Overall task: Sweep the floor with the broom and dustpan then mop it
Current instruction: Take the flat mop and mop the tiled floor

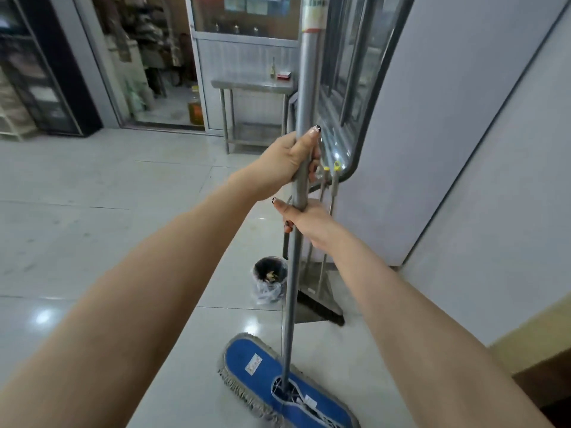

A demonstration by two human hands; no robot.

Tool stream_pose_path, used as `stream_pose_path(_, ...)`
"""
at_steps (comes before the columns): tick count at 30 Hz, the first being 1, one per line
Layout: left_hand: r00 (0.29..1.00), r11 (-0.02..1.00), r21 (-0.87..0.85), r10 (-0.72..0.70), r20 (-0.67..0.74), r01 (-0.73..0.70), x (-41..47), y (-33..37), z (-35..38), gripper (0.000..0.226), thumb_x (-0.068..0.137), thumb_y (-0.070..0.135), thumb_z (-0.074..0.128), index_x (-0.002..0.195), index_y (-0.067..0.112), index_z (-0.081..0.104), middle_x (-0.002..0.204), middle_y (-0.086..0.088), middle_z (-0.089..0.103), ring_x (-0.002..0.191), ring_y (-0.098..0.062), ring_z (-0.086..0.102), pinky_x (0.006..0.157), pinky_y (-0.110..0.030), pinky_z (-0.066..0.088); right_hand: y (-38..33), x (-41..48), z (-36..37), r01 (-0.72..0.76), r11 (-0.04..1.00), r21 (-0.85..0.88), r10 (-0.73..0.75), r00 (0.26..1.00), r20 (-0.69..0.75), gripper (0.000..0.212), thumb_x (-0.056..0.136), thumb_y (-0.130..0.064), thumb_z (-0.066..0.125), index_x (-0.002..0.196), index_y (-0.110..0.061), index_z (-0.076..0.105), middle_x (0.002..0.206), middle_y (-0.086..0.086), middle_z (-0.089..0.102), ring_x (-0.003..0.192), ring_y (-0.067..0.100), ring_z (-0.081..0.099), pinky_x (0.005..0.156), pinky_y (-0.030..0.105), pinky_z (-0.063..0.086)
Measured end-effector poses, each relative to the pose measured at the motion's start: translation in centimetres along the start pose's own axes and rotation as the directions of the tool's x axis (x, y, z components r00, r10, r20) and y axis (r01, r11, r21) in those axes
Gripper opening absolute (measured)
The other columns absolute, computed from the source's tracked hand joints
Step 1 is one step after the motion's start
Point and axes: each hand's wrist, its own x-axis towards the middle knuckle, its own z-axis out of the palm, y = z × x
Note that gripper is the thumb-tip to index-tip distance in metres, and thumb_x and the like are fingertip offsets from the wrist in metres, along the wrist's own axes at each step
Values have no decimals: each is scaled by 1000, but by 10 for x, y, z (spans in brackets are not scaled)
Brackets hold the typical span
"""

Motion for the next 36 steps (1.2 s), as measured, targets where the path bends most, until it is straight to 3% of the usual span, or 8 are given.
stream_pose_path(2, 1000, 1000, 17, 1, -12, -1, -17, 1, -40, 40, 99, 42, 36, 75, 12, 49, 59, 5, 53, 56, -13, 54, 75, -41, 46, -11, 9, 40, -4, 1000, -12, 4, 1000, 25, 37, 86, -40, 65, 68, -11, 50, 54, -1, 48, 46, 9, 49, 58, 14, 45)
stream_pose_path(6, 999, 1000, 5, -1, -48, 1, -39, 1, -102, 38, 99, 39, 38, 76, 10, 48, 63, 0, 52, 57, -12, 54, 74, -33, 54, -31, 23, 102, 19, 1000, 3, -19, 998, 59, 38, 88, -38, 64, 66, -11, 48, 57, 0, 49, 52, 10, 52, 41, -1, 37)
stream_pose_path(11, 995, 996, 87, 1, -99, 8, -60, -13, -176, 40, 98, 42, 38, 75, 11, 49, 62, 2, 53, 60, -14, 54, 79, -38, 53, -45, 49, 175, 27, 1000, 13, -29, 992, 123, 35, 89, -31, 64, 67, -10, 47, 61, 3, 48, 56, 12, 50, 39, -2, 35)
stream_pose_path(15, 983, 995, 102, -3, -185, 22, -70, -29, -232, 39, 98, 39, 40, 72, 13, 50, 57, 7, 54, 55, -9, 55, 73, -31, 54, -48, 81, 231, 52, 999, 3, -51, 976, 211, 36, 89, -27, 65, 63, -10, 47, 60, 4, 49, 55, 13, 52, 45, 1, 40)
stream_pose_path(19, 966, 994, 97, -25, -256, 51, -74, -47, -287, 38, 99, 36, 40, 71, 12, 49, 60, 1, 51, 51, -8, 54, 66, -26, 53, -48, 120, 284, 68, 997, -45, -51, 951, 304, 39, 88, -30, 67, 58, -14, 46, 57, 2, 51, 54, 12, 56, 51, 4, 41)
stream_pose_path(22, 956, 990, 106, -57, -289, 91, -71, -60, -335, 38, 99, 37, 40, 72, 11, 49, 63, -2, 50, 54, -10, 54, 70, -28, 53, -47, 158, 324, 78, 995, -58, -53, 935, 350, 40, 87, -33, 67, 57, -16, 47, 55, -1, 53, 52, 10, 58, 59, 18, 41)
stream_pose_path(27, 939, 976, 131, -127, -320, 176, -54, -85, -419, 40, 98, 38, 40, 71, 11, 50, 63, -2, 51, 57, -13, 54, 74, -31, 53, -48, 230, 390, 59, 996, -62, -27, 907, 420, 40, 84, -38, 69, 56, -17, 48, 51, -6, 54, 54, 10, 59, 68, 25, 42)
stream_pose_path(36, 912, 970, 123, -150, -381, 211, -49, -114, -540, 39, 99, 37, 39, 70, 12, 49, 60, 0, 52, 56, -12, 55, 63, -18, 51, -61, 314, 491, 8, 994, -106, 48, 855, 516, 41, 81, -40, 71, 53, -19, 49, 44, -13, 54, 60, 12, 61, 76, 24, 41)
